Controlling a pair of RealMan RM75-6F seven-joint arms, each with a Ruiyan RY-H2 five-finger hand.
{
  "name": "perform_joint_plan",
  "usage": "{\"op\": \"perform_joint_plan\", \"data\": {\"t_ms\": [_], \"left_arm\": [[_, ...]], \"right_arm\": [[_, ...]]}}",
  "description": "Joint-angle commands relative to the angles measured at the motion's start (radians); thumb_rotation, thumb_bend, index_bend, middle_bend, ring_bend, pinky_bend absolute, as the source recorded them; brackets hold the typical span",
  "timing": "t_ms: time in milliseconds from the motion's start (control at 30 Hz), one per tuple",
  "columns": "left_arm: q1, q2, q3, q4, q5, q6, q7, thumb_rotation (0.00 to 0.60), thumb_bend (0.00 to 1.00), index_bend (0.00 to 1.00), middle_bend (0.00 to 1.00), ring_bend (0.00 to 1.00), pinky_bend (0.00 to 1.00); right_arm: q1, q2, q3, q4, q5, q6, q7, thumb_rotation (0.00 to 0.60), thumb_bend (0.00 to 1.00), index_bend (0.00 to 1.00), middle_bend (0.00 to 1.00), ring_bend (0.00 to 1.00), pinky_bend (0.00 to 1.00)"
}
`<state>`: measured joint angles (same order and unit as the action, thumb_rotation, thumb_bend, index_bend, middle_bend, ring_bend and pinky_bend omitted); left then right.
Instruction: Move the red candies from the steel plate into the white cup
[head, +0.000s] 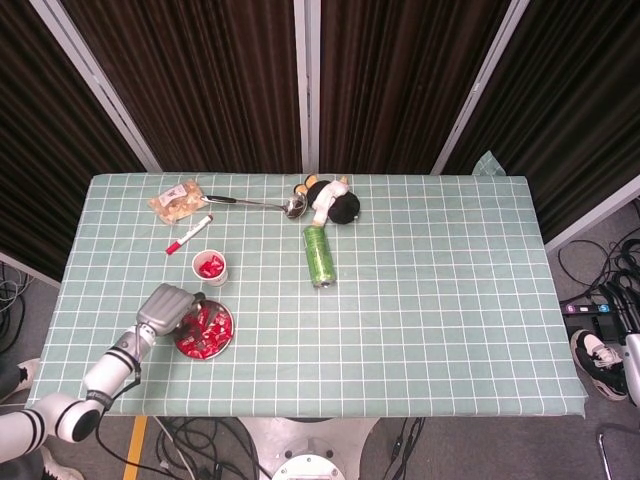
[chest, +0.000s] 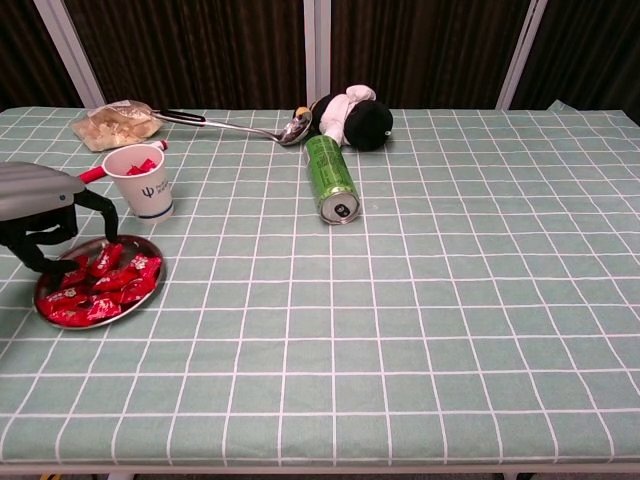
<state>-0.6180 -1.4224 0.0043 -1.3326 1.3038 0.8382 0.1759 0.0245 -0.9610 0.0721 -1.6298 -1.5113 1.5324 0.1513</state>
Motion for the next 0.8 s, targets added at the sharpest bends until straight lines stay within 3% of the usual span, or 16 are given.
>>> {"op": "perform_joint_plan", "data": {"t_ms": [33,567,800], "left_arm": [[0.005,0.008,0.006,-0.001,-0.005,-0.003,0.003,0.6,0.33,0.44,1.0,0.94,1.0],[0.018,-0.037,0.035,0.088,0.109,0.046,-0.085,0.6,0.33,0.48,1.0,0.93,1.0],[0.011,-0.047,0.031,0.119,0.109,0.037,-0.057,0.6,0.33,0.49,1.0,0.93,1.0]], "right_arm": [[0.001,0.001,0.001,-0.002,0.001,-0.002,-0.001,0.6,0.2,0.02,0.06,0.0,0.14],[0.001,0.001,0.0,-0.006,-0.001,-0.001,-0.007,0.6,0.2,0.02,0.06,0.0,0.14],[0.0,0.001,-0.001,-0.007,0.0,-0.001,-0.007,0.6,0.2,0.02,0.06,0.0,0.14]]}}
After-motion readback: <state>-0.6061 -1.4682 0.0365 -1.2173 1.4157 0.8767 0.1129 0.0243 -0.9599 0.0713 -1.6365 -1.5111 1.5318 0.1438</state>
